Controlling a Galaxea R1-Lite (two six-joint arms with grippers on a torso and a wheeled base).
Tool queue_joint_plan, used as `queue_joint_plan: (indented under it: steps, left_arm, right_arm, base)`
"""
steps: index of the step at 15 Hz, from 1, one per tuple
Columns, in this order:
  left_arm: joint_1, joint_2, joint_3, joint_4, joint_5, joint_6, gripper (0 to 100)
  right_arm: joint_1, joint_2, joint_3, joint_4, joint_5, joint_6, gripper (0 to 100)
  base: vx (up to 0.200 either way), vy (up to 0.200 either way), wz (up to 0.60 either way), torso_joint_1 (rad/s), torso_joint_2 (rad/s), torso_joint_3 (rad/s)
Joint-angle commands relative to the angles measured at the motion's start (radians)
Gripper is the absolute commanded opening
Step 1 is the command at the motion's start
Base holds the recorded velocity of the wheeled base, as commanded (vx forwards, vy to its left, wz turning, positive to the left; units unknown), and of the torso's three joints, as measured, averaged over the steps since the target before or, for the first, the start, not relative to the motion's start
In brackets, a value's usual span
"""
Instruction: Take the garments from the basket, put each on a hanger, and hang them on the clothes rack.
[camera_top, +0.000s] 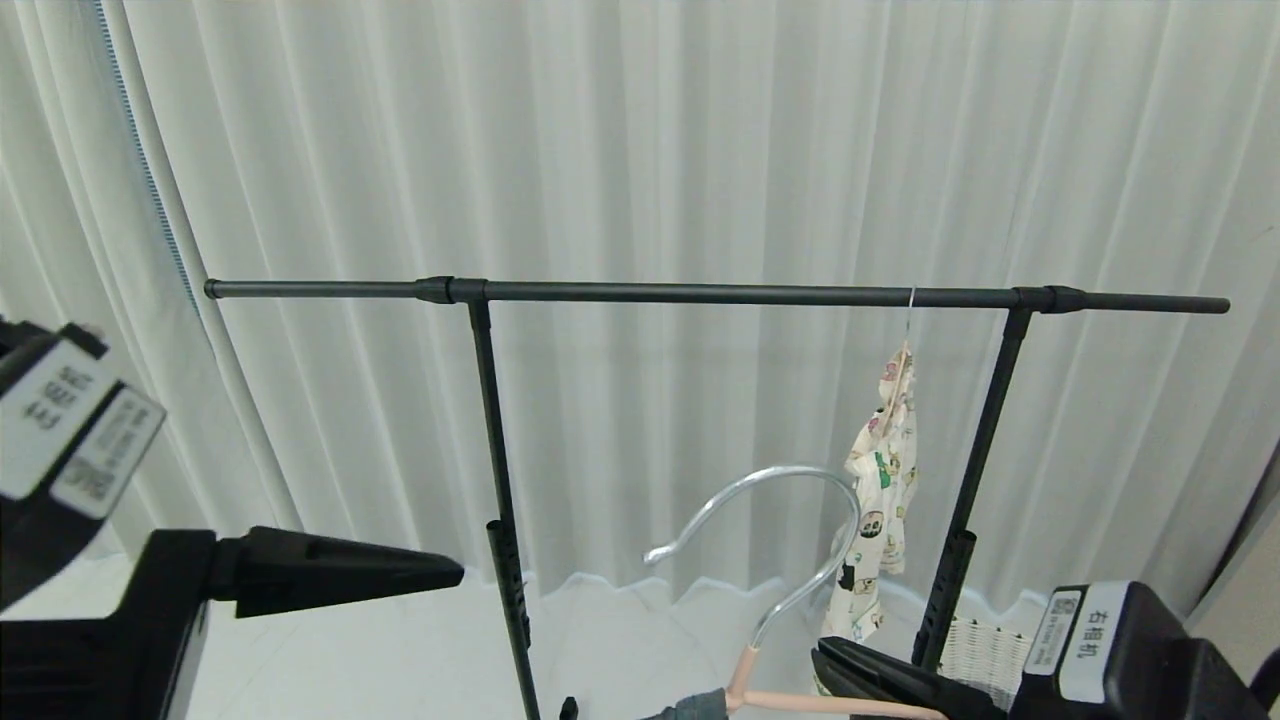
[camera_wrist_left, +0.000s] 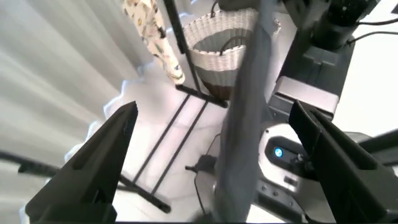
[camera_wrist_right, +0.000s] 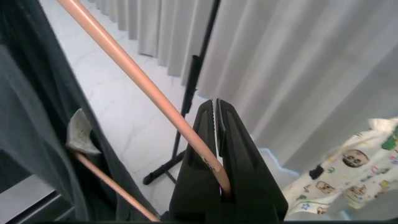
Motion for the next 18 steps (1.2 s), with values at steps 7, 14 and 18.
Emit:
queue_joint_plan:
  steps: [7,14,18]
  left_arm:
    - [-0.012,0.119,0.019,-0.013,-0.038,0.132,100]
    - [-0.013,0.108,0.044,-0.013,-0.036,0.14,0]
    - [-0.013,0.099,0.058,-0.013,-0.032,0.138,0]
  right_arm:
    - [0.015,0.013,-0.004,-0.001,0.001,0.001,0]
    - [0.015,0.012,-0.014,-0.001,0.0,-0.013,0]
    - [0.015,0.01,-0.027,-0.002,-0.002,-0.016,0]
  base:
    - [0.0,0.0,0.0,0.0,0.0,0.0]
    - [0.0,0.0,0.0,0.0,0.0,0.0]
    - [0.0,0.0,0.0,0.0,0.0,0.0]
